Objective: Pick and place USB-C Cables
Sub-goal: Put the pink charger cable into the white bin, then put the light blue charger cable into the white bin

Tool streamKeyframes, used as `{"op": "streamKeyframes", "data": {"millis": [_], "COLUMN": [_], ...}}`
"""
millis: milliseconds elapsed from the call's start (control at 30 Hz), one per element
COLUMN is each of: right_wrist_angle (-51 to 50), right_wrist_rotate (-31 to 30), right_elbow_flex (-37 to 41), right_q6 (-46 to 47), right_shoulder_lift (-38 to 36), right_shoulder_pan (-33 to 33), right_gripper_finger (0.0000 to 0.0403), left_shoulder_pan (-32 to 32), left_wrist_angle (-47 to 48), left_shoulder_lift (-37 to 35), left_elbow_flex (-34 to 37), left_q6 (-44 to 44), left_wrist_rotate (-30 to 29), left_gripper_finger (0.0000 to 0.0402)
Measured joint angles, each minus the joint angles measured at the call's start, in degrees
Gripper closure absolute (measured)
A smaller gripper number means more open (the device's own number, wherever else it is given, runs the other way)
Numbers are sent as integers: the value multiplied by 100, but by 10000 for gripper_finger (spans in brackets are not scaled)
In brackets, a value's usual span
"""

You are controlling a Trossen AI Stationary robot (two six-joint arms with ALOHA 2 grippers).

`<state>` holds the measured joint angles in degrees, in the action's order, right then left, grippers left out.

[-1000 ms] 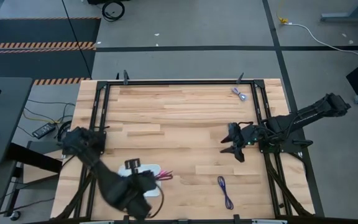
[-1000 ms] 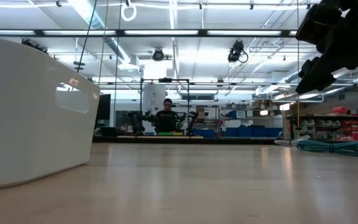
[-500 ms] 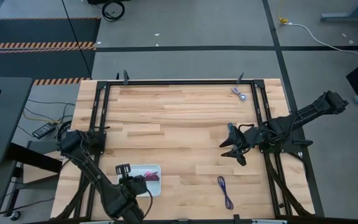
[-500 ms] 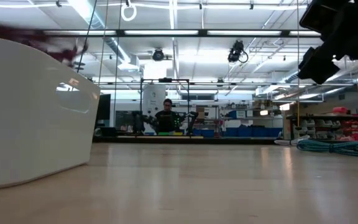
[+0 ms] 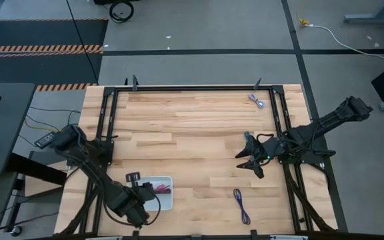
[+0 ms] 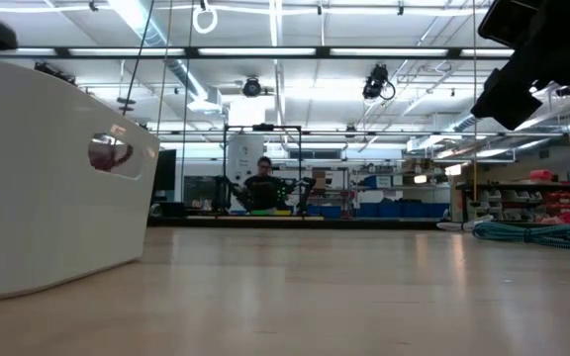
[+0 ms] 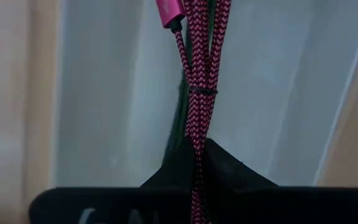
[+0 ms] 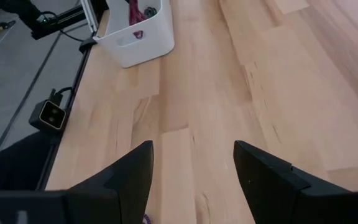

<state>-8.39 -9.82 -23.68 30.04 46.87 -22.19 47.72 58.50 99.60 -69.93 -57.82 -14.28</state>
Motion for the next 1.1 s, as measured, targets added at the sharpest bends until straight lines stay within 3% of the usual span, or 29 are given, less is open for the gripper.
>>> {"op": "streamKeyframes", "data": {"millis": [200,533,700,933,1100], "right_wrist_angle": [0,-3,-7,-306,-896], "right_wrist_rotate": [-60,-99,-99,-38,527], "right_elbow_flex": [0,0,0,0,0], "right_q6": [4,130,133,510,575], "right_shoulder_lift": [0,0,0,0,0], "right_shoulder_pan": [-5,-5,-5,3,-103], "right_gripper_finger": [173,173,173,173,173], "left_shoulder_pan": [-49,-219,-318,-416,-538], "left_wrist_angle": [-448,-432,-520,-303,-134], "left_shoulder_lift": [-22,-22,-62,-66,-70], "left_elbow_flex": [537,609,600,-276,-1199], "left_q6": [-78,-128,135,846,1722], "left_wrist_rotate": [199,52,179,67,-696], "left_gripper_finger": [358,253,219,222,230]}}
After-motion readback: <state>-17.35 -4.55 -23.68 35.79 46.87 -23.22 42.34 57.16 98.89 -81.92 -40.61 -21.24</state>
